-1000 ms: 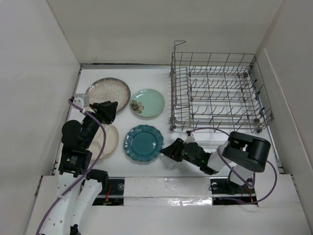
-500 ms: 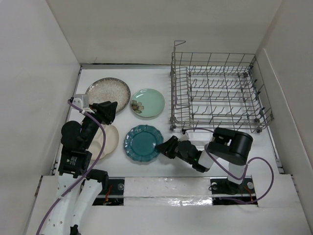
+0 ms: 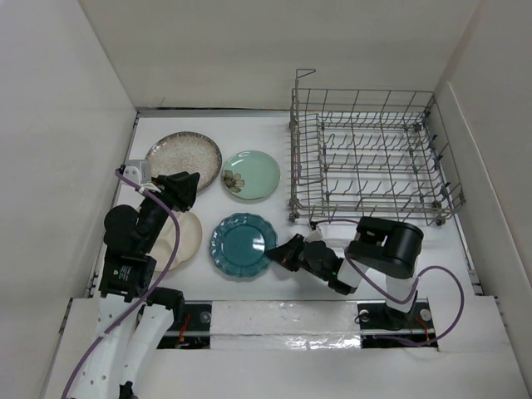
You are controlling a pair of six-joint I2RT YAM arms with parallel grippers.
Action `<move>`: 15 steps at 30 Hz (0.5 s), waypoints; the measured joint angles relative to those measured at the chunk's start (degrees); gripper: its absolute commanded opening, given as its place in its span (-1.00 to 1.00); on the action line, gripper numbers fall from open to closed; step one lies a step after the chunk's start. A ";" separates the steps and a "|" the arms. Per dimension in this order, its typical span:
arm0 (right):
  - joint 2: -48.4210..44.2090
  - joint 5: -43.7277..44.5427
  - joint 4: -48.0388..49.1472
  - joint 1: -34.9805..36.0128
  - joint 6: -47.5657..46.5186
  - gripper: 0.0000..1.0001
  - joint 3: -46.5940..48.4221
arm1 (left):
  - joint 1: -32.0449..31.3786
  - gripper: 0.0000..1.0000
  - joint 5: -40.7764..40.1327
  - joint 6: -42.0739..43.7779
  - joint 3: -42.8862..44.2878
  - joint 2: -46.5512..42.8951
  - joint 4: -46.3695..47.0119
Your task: Load the plates into the dish rack
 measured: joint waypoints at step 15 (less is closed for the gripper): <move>-37.62 6.29 -36.89 8.94 -21.44 -1.00 0.44 | 0.00 -0.36 -0.09 0.02 0.00 -0.63 -0.04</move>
